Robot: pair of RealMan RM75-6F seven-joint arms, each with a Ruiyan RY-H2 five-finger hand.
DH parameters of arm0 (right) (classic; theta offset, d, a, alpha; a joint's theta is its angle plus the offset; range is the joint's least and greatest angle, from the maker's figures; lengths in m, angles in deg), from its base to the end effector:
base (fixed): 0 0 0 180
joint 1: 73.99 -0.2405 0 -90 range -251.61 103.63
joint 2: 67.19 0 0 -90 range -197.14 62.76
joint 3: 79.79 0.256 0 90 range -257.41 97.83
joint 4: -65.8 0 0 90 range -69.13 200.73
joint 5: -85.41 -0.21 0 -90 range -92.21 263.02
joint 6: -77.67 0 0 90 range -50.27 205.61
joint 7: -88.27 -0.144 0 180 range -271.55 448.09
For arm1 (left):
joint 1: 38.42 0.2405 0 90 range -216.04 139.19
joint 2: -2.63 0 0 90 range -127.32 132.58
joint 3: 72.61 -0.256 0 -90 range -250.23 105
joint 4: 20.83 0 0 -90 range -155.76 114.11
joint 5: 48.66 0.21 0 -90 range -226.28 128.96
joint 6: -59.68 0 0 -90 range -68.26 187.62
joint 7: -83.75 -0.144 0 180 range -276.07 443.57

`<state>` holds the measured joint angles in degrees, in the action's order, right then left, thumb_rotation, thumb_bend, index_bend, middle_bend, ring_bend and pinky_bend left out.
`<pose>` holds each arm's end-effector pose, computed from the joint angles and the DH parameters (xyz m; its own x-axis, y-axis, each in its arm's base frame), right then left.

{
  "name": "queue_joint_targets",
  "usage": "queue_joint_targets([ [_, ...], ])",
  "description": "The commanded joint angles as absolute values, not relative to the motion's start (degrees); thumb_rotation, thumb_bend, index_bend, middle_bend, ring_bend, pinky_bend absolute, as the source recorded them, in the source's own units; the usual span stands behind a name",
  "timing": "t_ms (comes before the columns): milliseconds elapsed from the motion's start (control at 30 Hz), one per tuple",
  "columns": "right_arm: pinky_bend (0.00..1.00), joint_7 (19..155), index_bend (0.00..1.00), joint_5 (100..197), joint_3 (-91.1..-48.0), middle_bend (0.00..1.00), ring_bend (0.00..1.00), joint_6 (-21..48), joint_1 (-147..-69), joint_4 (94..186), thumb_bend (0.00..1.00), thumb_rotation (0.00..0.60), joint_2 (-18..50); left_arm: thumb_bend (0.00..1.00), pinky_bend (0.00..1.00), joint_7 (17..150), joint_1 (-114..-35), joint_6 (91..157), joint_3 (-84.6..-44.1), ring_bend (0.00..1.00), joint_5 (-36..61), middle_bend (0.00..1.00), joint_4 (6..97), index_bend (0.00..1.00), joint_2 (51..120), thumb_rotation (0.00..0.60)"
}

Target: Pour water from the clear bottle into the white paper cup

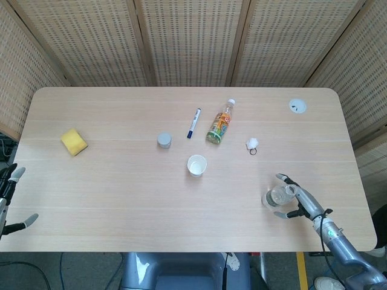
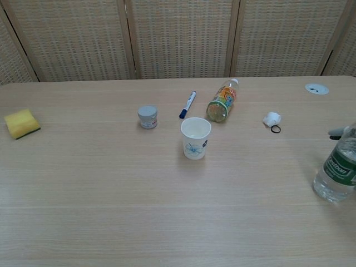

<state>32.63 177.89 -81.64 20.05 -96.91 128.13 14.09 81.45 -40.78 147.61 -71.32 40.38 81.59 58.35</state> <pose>-0.3425 -0.2677 0.0413 -0.2014 -0.4796 0.8540 -0.9781 0.0514 -0.2018 -0.2857 0.1605 0.1886 0.4091 -0.0022 0.9125 0.9122 -0.0263 -0.4090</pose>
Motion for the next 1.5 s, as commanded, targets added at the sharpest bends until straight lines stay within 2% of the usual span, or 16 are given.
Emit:
queue_joint_targets([
  [33, 0.0, 33.3, 0.0, 176.8, -81.2, 0.0, 0.0, 20.6, -97.4, 128.2, 0.0, 0.6, 15.1, 0.02, 0.0, 81.7, -40.8, 147.5, -71.2, 0.0, 40.1, 0.0, 81.5, 0.0, 58.3, 0.6],
  [433, 0.0, 30.5, 0.02, 171.1, -78.6, 0.01, 0.0, 22.0, -97.6, 130.0, 0.0, 0.6, 18.4, 0.02, 0.0, 82.4, -41.1, 147.1, -71.0, 0.0, 39.3, 0.0, 81.3, 0.0, 58.1, 0.6],
  [567, 0.0, 26.8, 0.11, 170.9, -78.7, 0.1, 0.0, 23.6, -98.2, 131.0, 0.0, 0.6, 18.3, 0.02, 0.0, 82.3, -41.1, 147.0, -71.0, 0.0, 39.2, 0.0, 81.4, 0.0, 58.1, 0.6],
  [667, 0.0, 25.1, 0.2, 171.3, -79.0, 0.21, 0.01, 24.3, -98.8, 130.7, 0.03, 0.6, 18.4, 0.02, 0.0, 82.2, -41.2, 146.9, -71.0, 0.0, 39.1, 0.0, 81.4, 0.0, 58.2, 0.6],
  [800, 0.03, 25.1, 0.38, 170.0, -78.3, 0.38, 0.17, 24.8, -99.0, 130.0, 0.27, 0.6, 19.4, 0.02, 0.0, 82.2, -41.2, 146.9, -71.0, 0.0, 39.0, 0.0, 81.4, 0.0, 58.2, 0.6],
  [933, 0.22, 26.5, 0.51, 168.7, -77.0, 0.51, 0.37, 23.4, -98.6, 130.0, 0.54, 0.6, 20.4, 0.02, 0.0, 82.5, -41.3, 146.8, -70.9, 0.0, 38.8, 0.0, 81.4, 0.0, 58.1, 0.6],
  [1033, 0.39, 28.8, 0.54, 168.2, -75.5, 0.55, 0.44, 20.5, -98.2, 130.7, 0.68, 0.6, 21.1, 0.02, 0.0, 82.6, -41.3, 146.7, -70.8, 0.0, 38.7, 0.0, 81.4, 0.0, 58.1, 0.6],
  [1133, 0.51, 32.3, 0.54, 167.9, -74.2, 0.56, 0.45, 19.3, -98.7, 132.3, 0.74, 0.6, 20.8, 0.02, 0.0, 82.8, -41.3, 146.7, -70.9, 0.0, 38.6, 0.0, 81.4, 0.0, 58.0, 0.6],
  [1233, 0.57, 40.5, 0.54, 166.6, -72.1, 0.56, 0.45, 18.4, -99.8, 134.5, 0.76, 0.6, 20.3, 0.02, 0.0, 83.3, -41.2, 146.8, -70.8, 0.0, 38.6, 0.0, 81.3, 0.0, 57.8, 0.6],
  [1500, 0.61, 71.3, 0.54, 160.7, -67.5, 0.56, 0.48, 17.8, -103.8, 139.2, 0.8, 0.6, 20.7, 0.02, 0.0, 84.0, -41.3, 146.6, -70.7, 0.0, 38.3, 0.0, 81.3, 0.0, 57.5, 0.6],
])
